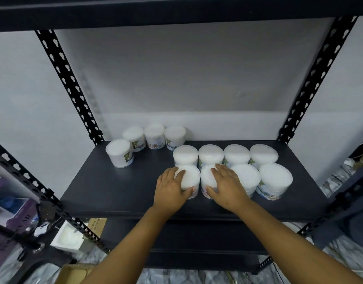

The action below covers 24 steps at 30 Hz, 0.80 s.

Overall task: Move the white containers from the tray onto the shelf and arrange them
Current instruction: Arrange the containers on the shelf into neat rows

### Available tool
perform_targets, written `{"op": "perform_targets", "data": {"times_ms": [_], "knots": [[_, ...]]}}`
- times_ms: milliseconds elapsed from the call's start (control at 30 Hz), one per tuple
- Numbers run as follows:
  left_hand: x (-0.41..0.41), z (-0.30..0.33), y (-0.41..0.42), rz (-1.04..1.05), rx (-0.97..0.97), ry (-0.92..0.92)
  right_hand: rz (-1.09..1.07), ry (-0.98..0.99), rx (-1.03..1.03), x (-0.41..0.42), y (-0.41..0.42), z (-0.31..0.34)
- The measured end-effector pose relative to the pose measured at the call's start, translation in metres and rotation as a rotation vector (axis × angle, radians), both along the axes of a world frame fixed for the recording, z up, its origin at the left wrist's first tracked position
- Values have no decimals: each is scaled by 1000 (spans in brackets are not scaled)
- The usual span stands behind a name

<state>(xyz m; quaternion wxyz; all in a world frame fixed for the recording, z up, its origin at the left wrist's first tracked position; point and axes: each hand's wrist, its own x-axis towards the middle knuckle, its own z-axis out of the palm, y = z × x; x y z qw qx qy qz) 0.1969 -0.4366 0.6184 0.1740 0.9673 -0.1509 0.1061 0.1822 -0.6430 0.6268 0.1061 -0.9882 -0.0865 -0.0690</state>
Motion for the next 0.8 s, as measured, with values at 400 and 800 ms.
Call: {"op": "perform_targets", "data": {"times_ms": [400, 800], "knots": [[3, -3, -2, 13, 28, -18, -17, 0, -28, 2, -1, -2], [6, -4, -1, -21, 43, 42, 28, -3, 1, 5, -4, -4]]}}
